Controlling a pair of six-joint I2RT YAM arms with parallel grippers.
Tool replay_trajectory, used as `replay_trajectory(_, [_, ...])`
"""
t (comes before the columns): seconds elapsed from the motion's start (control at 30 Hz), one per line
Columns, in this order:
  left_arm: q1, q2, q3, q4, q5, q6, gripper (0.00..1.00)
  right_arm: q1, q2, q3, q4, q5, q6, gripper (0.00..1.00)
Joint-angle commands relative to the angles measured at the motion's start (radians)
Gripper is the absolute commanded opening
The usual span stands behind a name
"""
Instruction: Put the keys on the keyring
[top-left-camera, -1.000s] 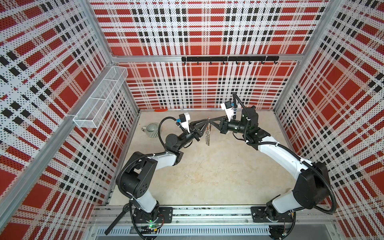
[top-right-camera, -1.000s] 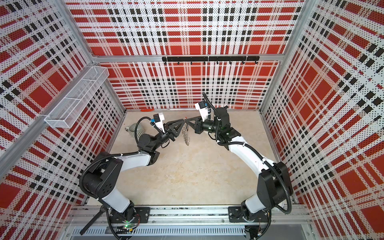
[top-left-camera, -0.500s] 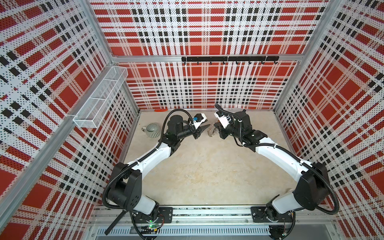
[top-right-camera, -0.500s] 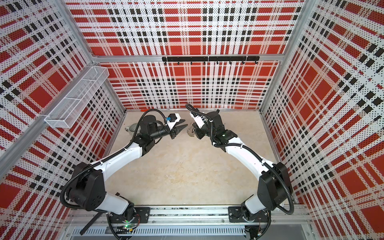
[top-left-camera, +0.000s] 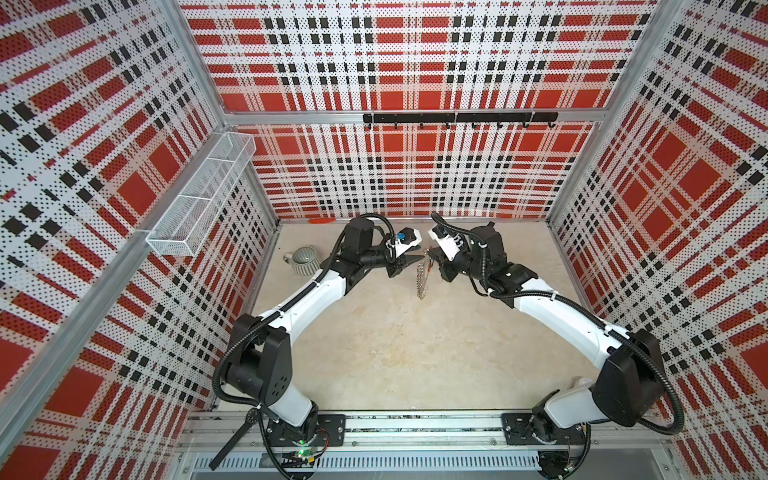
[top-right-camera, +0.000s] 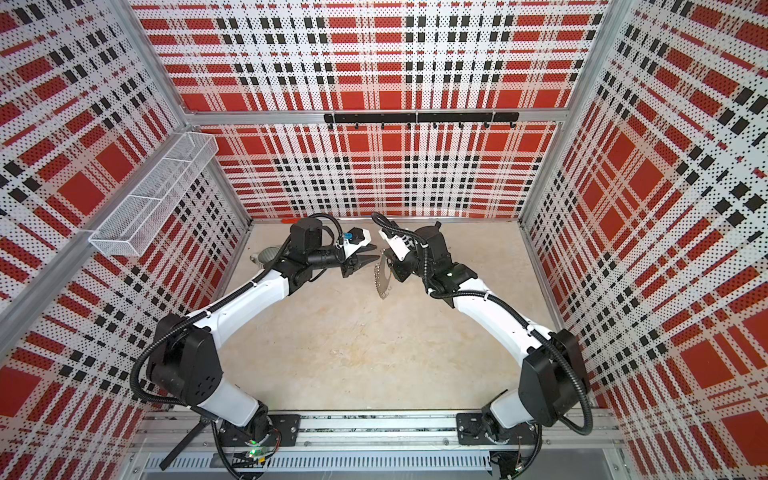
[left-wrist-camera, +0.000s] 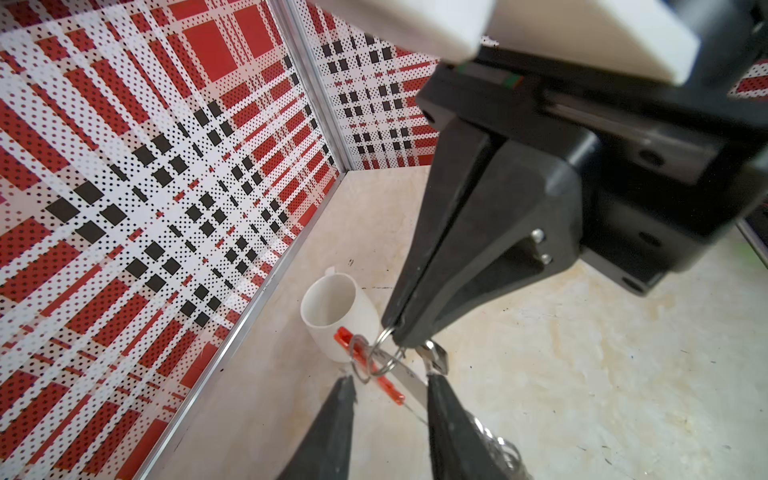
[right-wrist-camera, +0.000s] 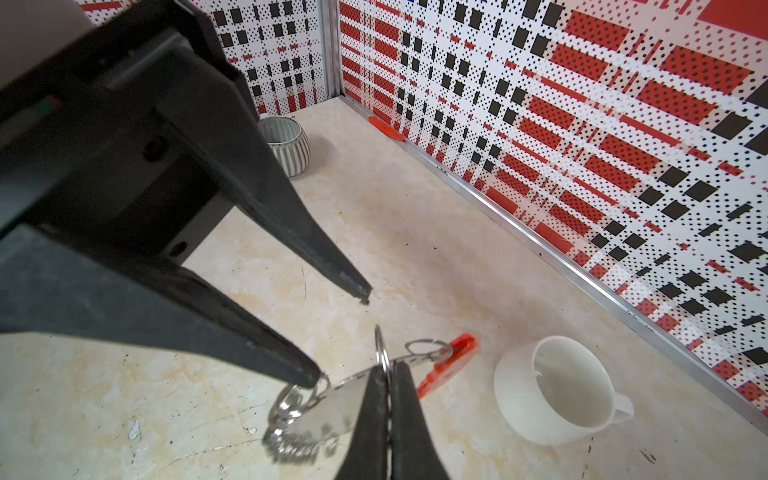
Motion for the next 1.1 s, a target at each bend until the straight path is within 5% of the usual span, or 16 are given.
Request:
replay_trajectory(0.0, [-0.006,0.009,0.035,-0.028,0.019,0.020,0.33,0.007,-0.039,0.008,0.051,-0.022,-0.016,0.00])
replay_trajectory(1.07, [-0.014,0.066,0.136,-0.118,0.039,0.048,0.23,0.019,-0.074,-0.038,0.083,-0.065,0.015,0.00])
